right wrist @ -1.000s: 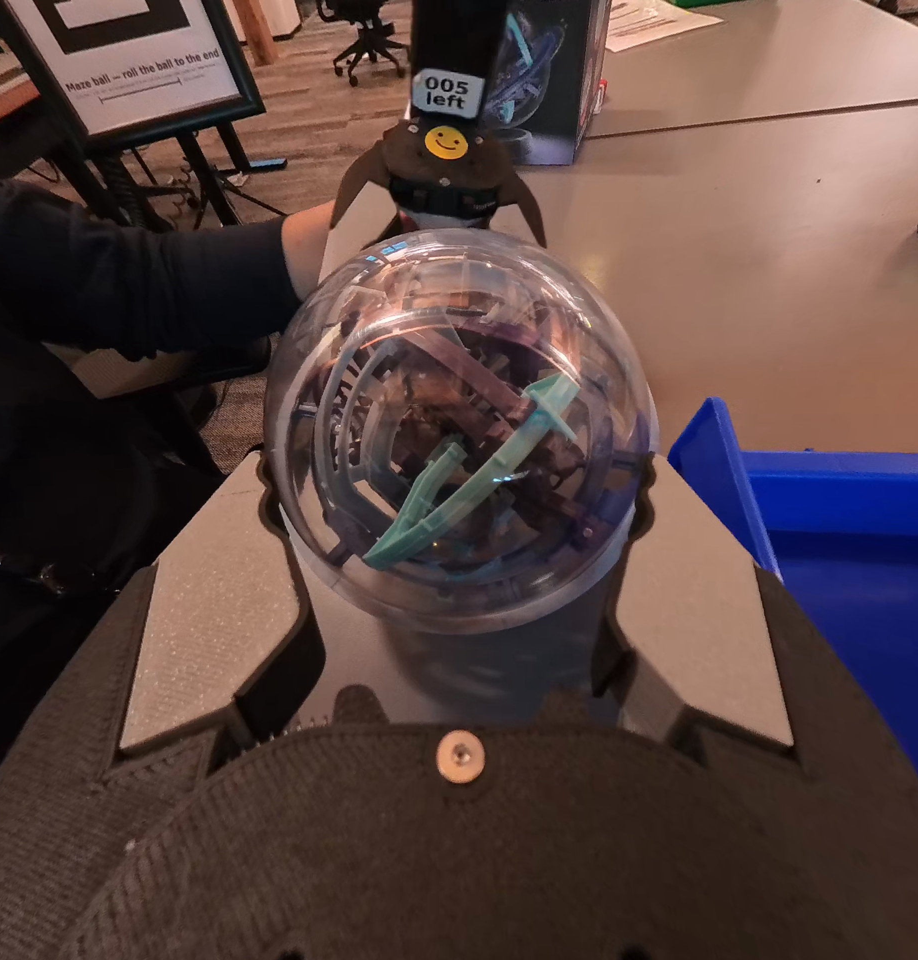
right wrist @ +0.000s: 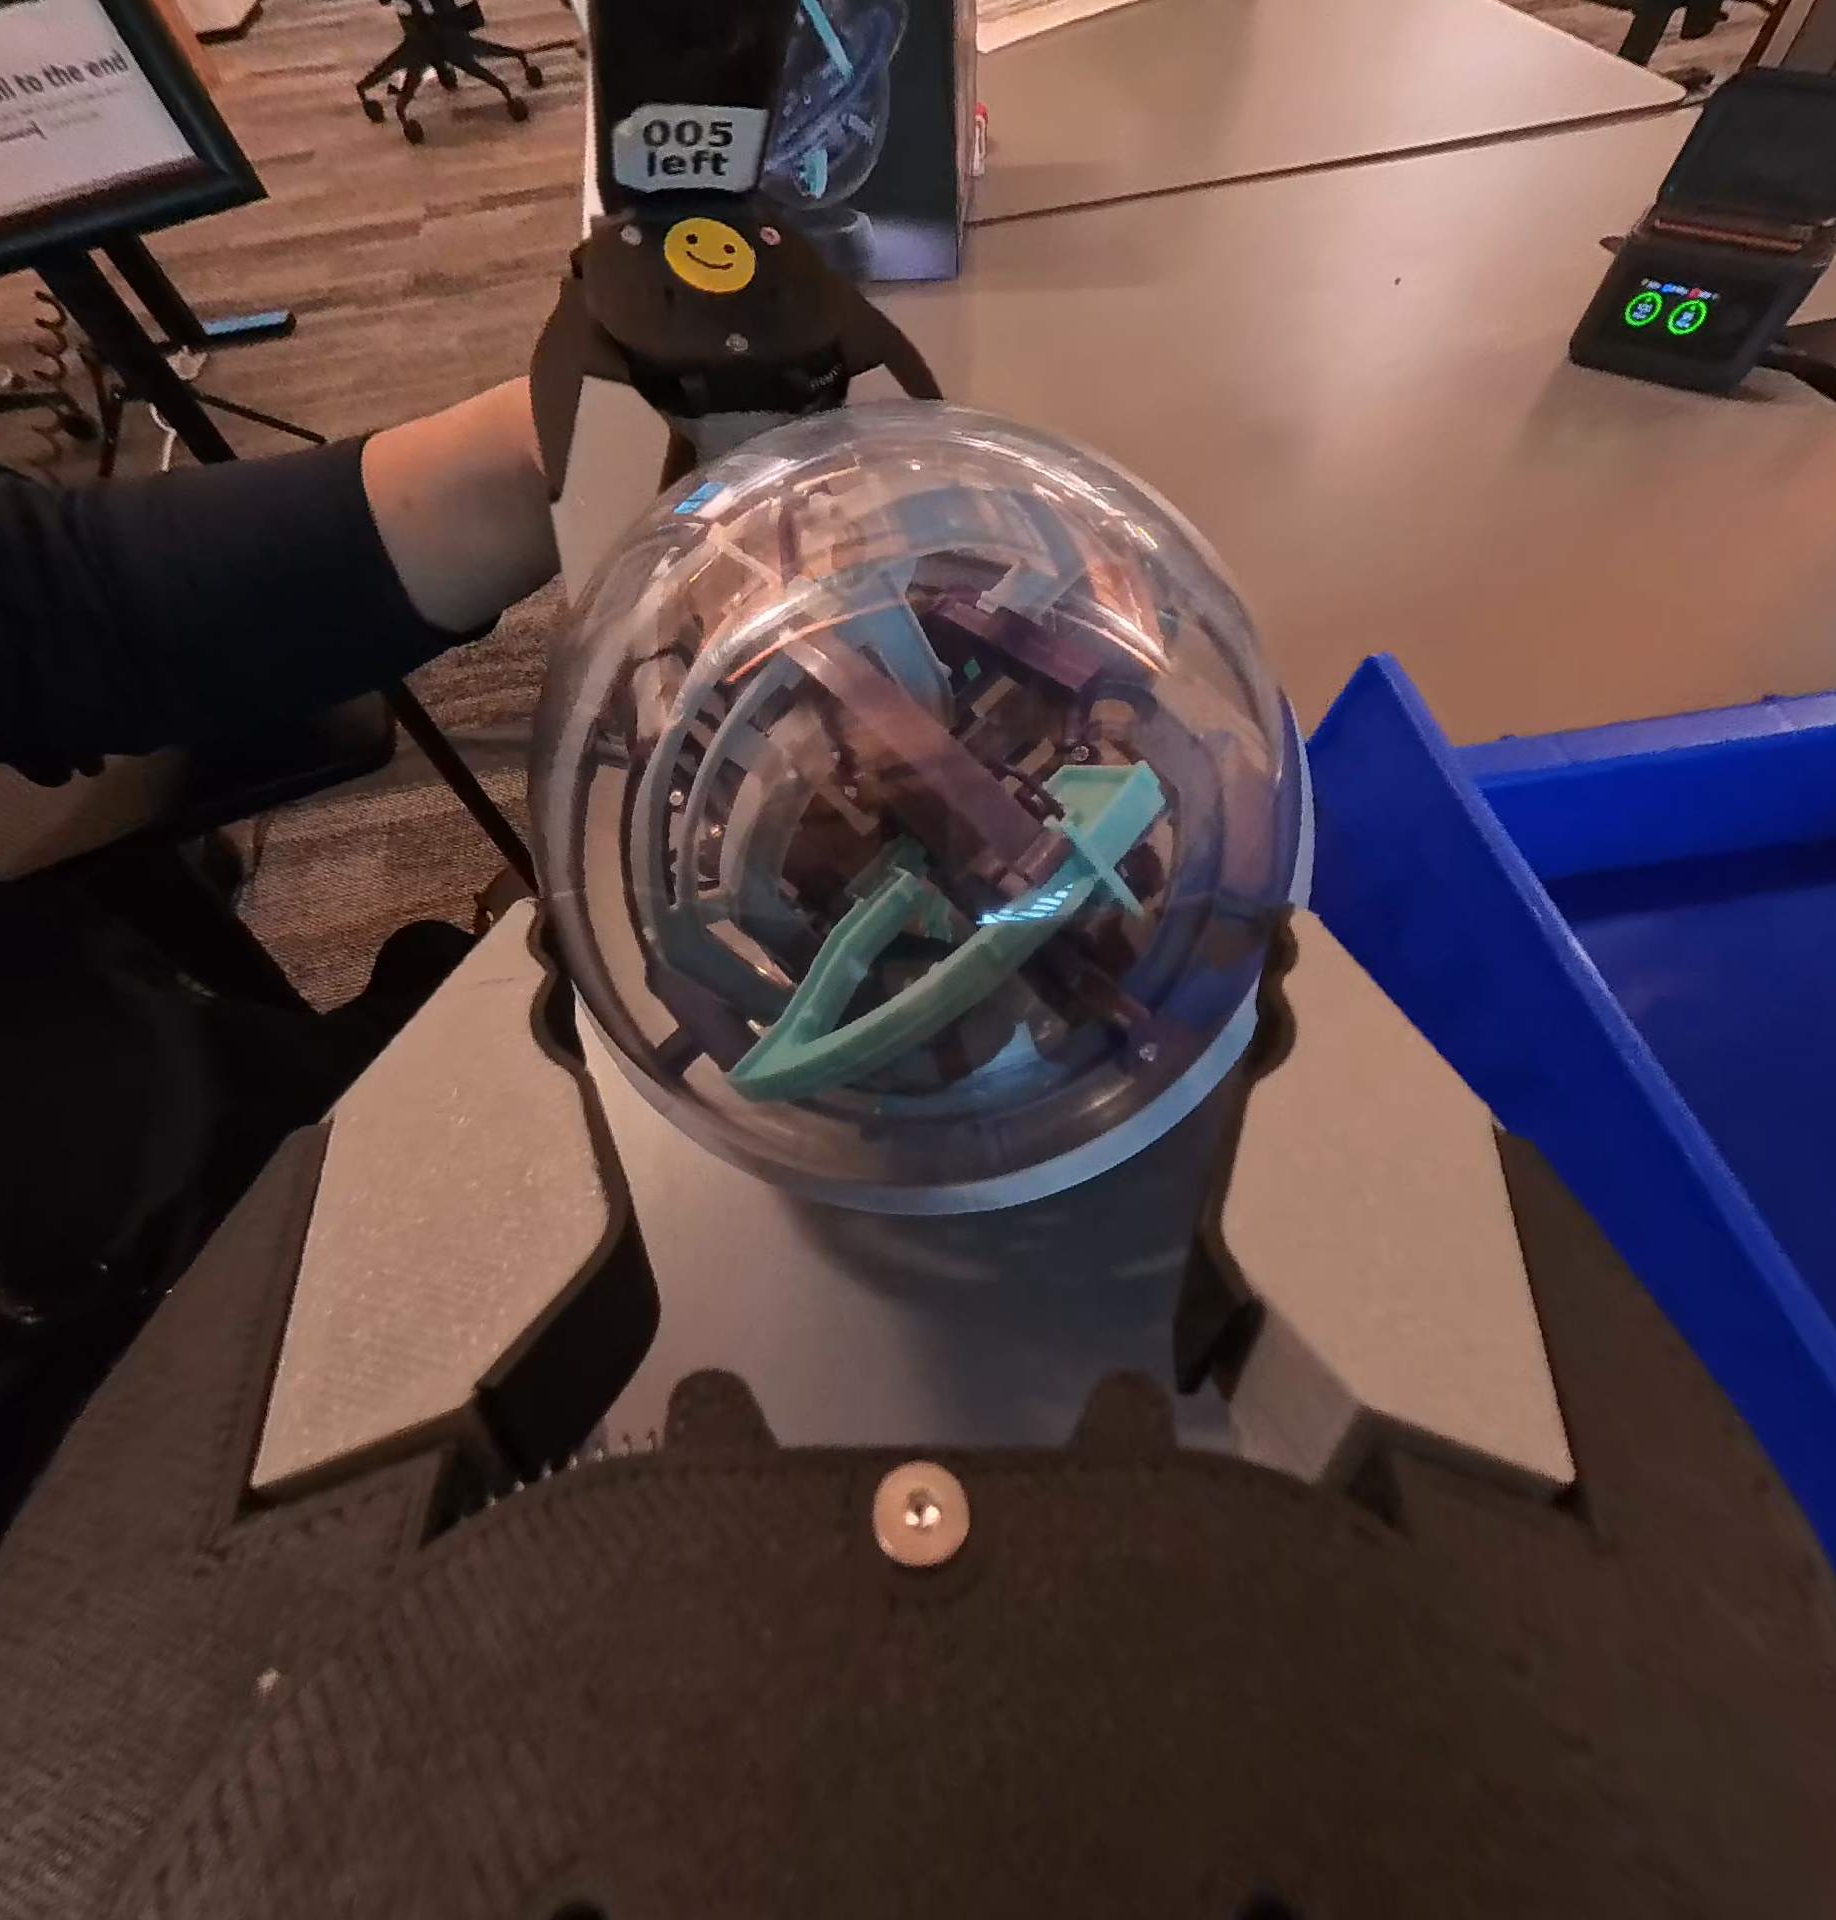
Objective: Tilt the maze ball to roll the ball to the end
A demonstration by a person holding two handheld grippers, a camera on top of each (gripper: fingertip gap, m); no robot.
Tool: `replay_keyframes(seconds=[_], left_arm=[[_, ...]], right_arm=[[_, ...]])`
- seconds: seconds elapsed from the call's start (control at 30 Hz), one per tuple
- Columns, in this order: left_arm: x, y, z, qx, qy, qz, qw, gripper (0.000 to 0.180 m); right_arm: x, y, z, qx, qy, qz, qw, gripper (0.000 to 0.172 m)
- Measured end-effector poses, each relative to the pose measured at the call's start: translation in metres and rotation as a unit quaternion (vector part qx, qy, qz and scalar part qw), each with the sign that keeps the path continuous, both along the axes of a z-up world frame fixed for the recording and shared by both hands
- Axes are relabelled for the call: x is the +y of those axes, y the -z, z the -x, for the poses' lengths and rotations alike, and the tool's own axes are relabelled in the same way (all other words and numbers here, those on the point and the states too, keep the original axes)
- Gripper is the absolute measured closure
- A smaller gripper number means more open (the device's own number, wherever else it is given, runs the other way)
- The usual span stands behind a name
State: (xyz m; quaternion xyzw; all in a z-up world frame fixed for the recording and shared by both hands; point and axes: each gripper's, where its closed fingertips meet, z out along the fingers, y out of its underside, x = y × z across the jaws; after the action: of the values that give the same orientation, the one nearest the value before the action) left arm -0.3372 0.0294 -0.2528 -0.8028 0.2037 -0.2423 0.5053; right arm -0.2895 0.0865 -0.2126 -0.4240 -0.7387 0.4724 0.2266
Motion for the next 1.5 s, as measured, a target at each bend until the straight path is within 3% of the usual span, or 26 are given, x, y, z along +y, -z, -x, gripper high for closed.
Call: replay_keyframes(seconds=[0.17, 0.27, 0.33, 0.57, 0.73, 1.3, 1.37, 1.5], left_arm=[[-0.015, -0.015, -0.002, -0.088, 0.003, 0.017, 0.996, 0.057], [-0.020, -0.029, -0.006, -0.180, -0.010, 0.042, 0.983, 0.058], [-0.021, -0.034, -0.012, -0.222, -0.007, 0.059, 0.973, 0.066], [0.004, -0.038, -0.001, -0.197, -0.085, 0.051, 0.975, 0.075], [0.013, -0.038, -0.002, -0.194, -0.076, 0.069, 0.976, 0.070], [0.015, -0.048, 0.011, -0.196, -0.022, 0.018, 0.980, 0.082], [0.016, -0.048, 0.011, -0.187, -0.008, 0.015, 0.982, 0.082], [0.018, -0.049, 0.013, -0.176, 0.007, 0.010, 0.984, 0.081]], right_arm=[[-0.001, -0.001, 0.001, 0.003, 0.005, -0.004, 1.000, 0.044], [-0.003, 0.000, 0.000, 0.002, 0.010, -0.010, 1.000, 0.044], [-0.003, 0.000, 0.000, 0.002, 0.014, -0.013, 1.000, 0.044], [-0.003, 0.001, -0.001, 0.000, 0.027, -0.015, 1.000, 0.043], [-0.002, 0.005, -0.001, -0.009, 0.037, -0.027, 0.999, 0.040], [0.006, 0.002, -0.015, -0.012, 0.030, -0.034, 0.999, 0.051], [0.018, -0.008, -0.015, 0.006, 0.032, -0.015, 0.999, 0.052], [0.034, -0.032, -0.014, 0.017, 0.003, 0.113, 0.993, 0.048]])
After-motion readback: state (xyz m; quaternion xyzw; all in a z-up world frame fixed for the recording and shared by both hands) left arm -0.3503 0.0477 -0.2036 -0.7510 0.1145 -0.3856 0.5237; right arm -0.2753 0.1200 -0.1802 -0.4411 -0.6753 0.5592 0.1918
